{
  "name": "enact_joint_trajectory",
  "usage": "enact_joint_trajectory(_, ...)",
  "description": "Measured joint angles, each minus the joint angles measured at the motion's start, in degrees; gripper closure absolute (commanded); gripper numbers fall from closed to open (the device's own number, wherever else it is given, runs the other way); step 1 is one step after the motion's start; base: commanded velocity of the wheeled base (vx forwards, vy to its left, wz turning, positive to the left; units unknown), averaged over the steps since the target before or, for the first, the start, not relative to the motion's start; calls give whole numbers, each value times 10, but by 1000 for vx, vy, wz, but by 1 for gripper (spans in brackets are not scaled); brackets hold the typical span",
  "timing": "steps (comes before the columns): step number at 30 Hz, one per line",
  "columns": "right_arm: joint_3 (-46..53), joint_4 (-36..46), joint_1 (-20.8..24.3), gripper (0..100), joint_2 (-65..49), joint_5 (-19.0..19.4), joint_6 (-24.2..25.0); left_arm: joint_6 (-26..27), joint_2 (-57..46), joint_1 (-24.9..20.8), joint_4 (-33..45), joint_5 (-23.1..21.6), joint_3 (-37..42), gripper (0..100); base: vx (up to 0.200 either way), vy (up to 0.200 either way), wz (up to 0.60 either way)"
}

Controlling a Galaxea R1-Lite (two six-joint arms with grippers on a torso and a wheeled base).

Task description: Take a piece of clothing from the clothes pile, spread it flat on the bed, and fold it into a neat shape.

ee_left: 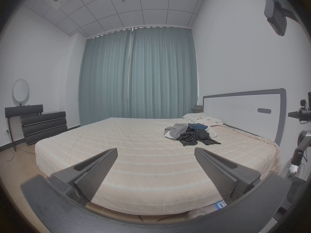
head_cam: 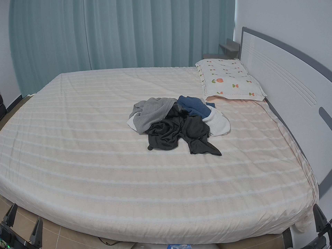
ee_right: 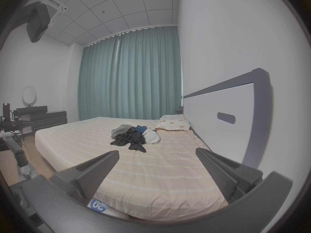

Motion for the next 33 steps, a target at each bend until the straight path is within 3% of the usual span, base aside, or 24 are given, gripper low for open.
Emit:
enact_joint_trajectory(7,-40,-32,10,0,147,30,2,0,0,0,0,0,0,0,0,0,0)
enact_joint_trajectory(16,-69,-158,43,0,391,39,28,0,0,0,0,0,0,0,0,0,0)
enact_joint_trajectory(24,-123,-265,72,0,618,17,66,0,0,0,0,0,0,0,0,0,0)
enact_joint_trajectory(33,-262,-332,110,0,876,-32,123,0,0,0,0,0,0,0,0,0,0)
